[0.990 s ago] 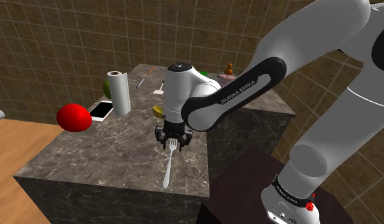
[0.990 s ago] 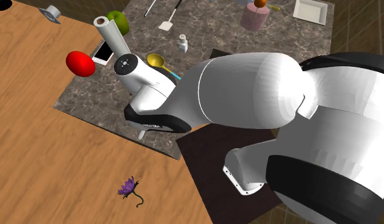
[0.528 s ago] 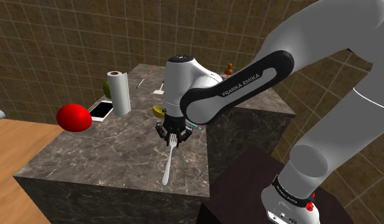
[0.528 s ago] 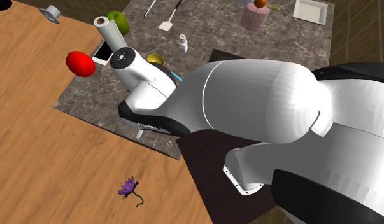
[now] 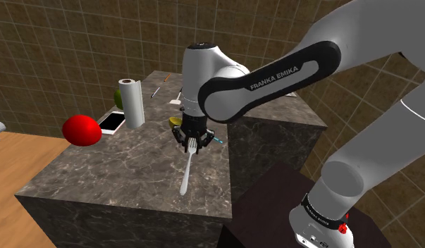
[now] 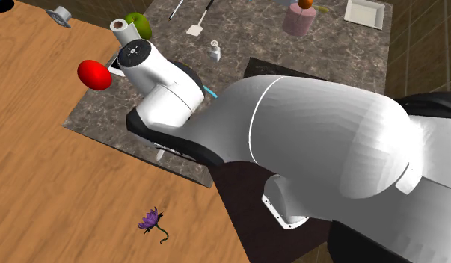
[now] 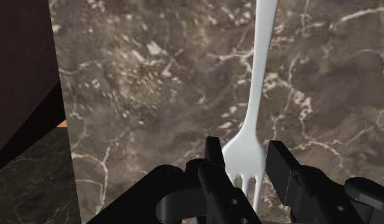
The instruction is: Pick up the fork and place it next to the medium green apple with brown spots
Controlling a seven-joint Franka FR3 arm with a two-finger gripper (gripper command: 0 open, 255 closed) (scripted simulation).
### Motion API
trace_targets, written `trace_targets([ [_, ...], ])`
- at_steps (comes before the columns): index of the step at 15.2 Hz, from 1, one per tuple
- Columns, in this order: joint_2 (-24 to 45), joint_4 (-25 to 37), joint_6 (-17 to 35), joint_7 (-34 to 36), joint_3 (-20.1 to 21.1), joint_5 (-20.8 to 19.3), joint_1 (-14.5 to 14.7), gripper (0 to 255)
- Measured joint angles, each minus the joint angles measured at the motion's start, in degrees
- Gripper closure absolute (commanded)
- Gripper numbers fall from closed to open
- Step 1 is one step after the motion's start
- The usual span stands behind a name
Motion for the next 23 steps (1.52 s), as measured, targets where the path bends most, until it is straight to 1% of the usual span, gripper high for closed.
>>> trace_targets([
  [10, -4.2, 4.6, -8.2, -2.1, -2.1, 2.3, 0.8, 255],
  [20, -6.4, 10.5, -16.0, -3.2, -3.9, 2.9, 1.0, 255],
  [23, -1.7, 15.0, -16.5, -2.6, -3.2, -0.1, -0.9, 255],
])
